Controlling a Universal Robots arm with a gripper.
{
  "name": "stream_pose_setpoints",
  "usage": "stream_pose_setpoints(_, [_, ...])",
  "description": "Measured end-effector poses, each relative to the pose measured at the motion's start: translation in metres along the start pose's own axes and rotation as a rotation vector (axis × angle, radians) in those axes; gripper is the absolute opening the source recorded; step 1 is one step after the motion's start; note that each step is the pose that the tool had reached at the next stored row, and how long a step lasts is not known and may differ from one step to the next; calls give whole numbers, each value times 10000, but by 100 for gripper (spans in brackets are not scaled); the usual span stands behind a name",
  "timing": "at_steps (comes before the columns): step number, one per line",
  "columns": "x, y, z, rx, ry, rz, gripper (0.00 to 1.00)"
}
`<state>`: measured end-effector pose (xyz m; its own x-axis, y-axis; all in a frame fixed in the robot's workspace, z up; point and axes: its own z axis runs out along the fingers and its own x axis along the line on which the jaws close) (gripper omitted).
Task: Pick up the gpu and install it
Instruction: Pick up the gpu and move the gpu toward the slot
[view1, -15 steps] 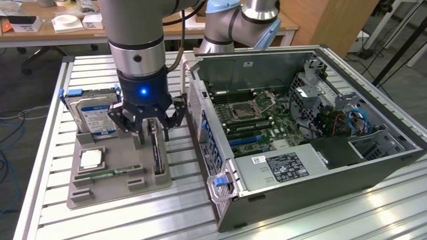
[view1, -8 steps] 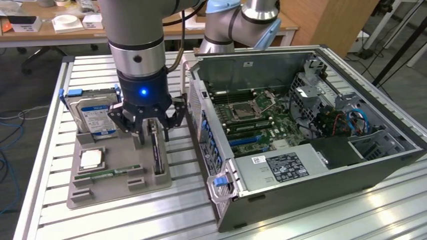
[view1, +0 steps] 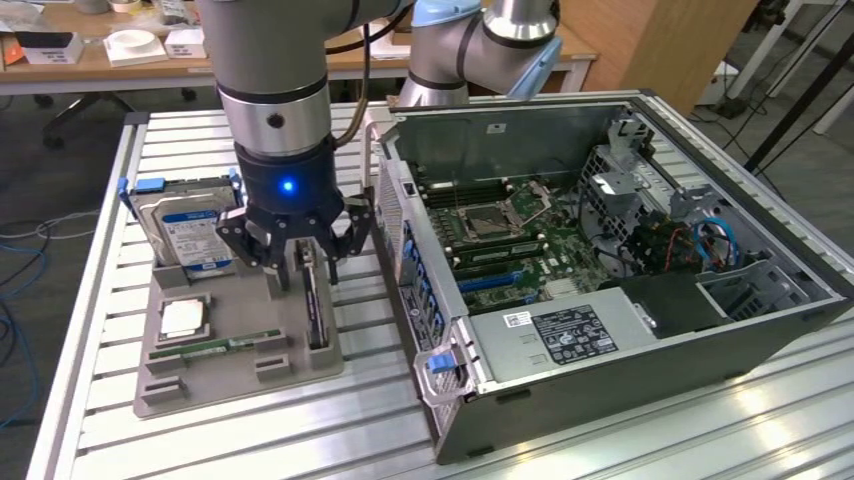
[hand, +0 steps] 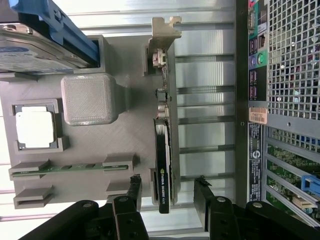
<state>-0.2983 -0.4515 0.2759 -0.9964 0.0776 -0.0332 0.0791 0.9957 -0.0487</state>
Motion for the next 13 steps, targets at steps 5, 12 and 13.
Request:
stream_pose_setpoints(5, [0,1,14,0,0,0,55])
stream_pose_setpoints(12, [1,2,31,0,0,1,55])
stream_pose_setpoints(13, [1,2,32,1,1,0,55])
